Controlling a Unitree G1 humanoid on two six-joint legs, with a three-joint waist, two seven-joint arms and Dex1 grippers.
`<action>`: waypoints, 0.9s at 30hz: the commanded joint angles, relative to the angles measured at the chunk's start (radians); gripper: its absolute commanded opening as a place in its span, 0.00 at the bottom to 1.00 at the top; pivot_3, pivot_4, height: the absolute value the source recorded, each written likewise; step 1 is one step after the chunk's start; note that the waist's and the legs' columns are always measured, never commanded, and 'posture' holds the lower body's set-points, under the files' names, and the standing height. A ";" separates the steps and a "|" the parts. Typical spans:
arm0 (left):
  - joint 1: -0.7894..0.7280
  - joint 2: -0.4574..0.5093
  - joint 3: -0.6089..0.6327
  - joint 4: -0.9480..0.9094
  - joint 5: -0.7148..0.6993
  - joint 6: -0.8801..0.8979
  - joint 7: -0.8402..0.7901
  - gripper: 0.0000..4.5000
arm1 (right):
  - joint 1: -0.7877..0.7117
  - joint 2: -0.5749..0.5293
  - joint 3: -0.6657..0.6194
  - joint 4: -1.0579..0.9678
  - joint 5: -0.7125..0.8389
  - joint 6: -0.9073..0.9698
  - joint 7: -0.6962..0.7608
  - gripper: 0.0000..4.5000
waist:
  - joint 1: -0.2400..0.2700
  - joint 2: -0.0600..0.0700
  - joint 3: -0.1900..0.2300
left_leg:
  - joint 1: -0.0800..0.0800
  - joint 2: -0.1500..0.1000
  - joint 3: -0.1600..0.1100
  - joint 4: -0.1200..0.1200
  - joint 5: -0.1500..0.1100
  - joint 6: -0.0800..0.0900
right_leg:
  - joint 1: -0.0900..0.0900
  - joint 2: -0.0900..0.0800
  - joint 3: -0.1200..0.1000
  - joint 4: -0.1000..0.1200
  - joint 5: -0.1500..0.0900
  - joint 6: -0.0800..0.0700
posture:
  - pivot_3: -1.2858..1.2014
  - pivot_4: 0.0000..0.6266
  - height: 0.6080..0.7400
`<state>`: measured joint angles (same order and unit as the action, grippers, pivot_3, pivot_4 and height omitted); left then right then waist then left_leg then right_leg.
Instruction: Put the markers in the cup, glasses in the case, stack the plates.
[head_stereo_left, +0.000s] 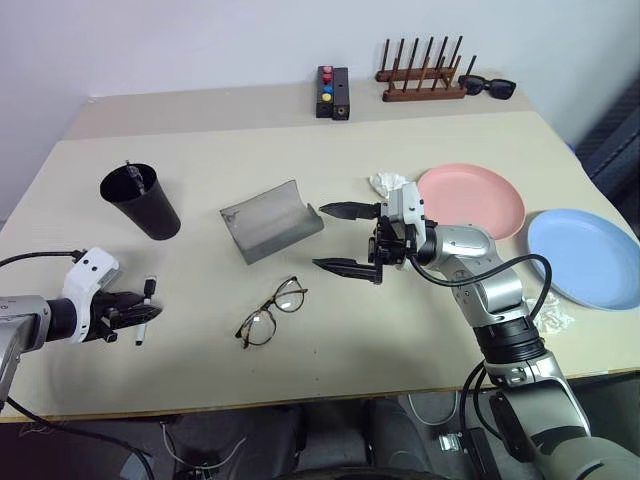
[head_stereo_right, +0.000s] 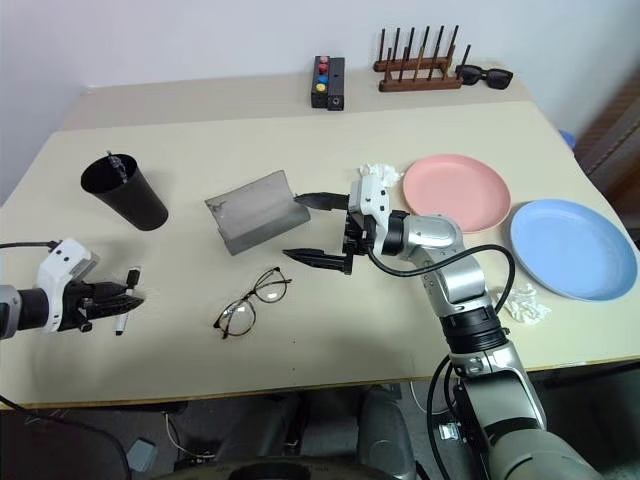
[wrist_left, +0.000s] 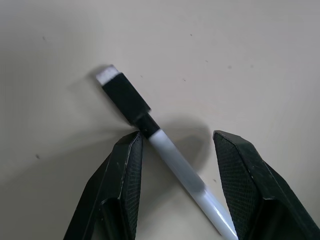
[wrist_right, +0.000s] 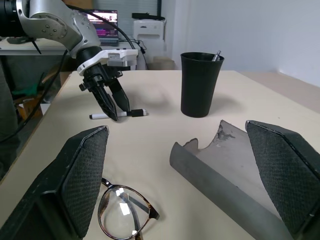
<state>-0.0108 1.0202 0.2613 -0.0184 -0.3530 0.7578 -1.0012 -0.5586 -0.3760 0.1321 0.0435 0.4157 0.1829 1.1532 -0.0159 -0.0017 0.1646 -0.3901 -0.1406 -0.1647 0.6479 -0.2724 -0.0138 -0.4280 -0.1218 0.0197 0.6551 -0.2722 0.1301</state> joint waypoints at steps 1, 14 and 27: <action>0.009 0.005 0.043 -0.040 0.016 0.002 0.055 0.51 | -0.022 0.001 -0.021 -0.011 0.012 -0.018 -0.001 1.00 | 0.000 0.000 0.000 | 0.000 0.000 0.000 0.000 0.000 0.000 | 0.000 0.000 0.000 0.000 0.000 0.000 | 0.52 0.24 1.00; 0.187 -0.032 0.147 -0.306 -0.070 0.201 0.157 0.51 | -0.015 -0.015 -0.031 -0.024 0.020 -0.014 0.000 1.00 | 0.000 0.000 0.000 | 0.000 0.000 0.000 0.000 0.000 0.000 | 0.000 0.000 0.001 -0.001 0.000 0.000 | 0.52 0.24 1.00; 0.204 -0.158 0.154 -0.456 -0.093 0.422 0.366 0.51 | -0.006 -0.006 -0.034 -0.013 0.013 -0.023 -0.002 1.00 | 0.003 0.000 0.000 | 0.000 0.000 0.000 0.000 0.000 0.000 | 0.001 0.000 0.001 -0.002 0.000 0.000 | 0.52 0.24 1.00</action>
<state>0.1916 0.8796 0.4162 -0.4768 -0.4466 1.1350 -0.6687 -0.5584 -0.3858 0.1132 0.0448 0.4159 0.1770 1.1528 -0.0133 -0.0017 0.1646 -0.3899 -0.1401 -0.1644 0.6477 -0.2725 -0.0138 -0.4272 -0.1215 0.0209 0.6536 -0.2722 0.1299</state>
